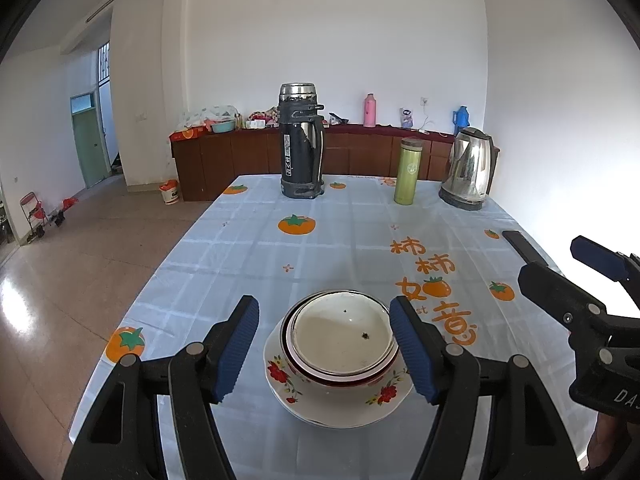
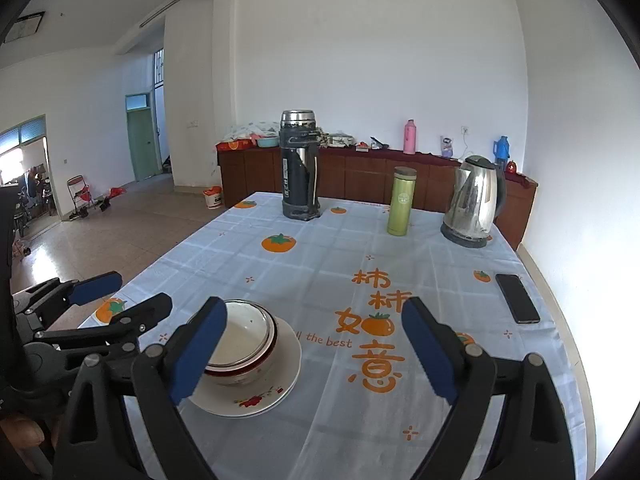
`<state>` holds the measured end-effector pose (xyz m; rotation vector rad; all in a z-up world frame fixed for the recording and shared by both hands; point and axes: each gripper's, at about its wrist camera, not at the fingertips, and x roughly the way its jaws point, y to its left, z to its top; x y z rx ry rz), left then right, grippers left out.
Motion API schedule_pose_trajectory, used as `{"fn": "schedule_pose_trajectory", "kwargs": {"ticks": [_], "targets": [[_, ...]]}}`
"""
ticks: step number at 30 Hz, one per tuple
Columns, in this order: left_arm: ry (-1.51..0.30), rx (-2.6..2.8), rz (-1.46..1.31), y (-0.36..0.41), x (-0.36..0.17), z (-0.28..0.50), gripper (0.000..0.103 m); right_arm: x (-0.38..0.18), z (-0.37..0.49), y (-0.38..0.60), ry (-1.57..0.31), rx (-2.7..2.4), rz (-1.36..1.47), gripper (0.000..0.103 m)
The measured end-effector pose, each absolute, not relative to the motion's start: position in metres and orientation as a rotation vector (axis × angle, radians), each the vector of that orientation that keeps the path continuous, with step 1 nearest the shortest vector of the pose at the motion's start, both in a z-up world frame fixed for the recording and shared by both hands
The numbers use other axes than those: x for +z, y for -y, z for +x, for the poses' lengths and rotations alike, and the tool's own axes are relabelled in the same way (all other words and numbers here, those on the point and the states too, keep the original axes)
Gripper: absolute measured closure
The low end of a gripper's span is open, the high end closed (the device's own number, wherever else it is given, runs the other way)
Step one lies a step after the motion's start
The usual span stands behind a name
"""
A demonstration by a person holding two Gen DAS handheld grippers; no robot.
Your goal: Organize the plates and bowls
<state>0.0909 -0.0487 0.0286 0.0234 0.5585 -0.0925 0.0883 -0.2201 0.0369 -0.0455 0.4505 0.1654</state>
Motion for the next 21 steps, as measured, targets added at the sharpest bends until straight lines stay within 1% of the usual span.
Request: {"fn": "schedule_pose_trajectory", "kwargs": {"ticks": [21], "targets": [[-0.563,-0.093,0.044,0.0508,0.0332,0.0905,0.033,0.0391,0.0852,0.2198,-0.438,0.162,-0.046,0.013]]}}
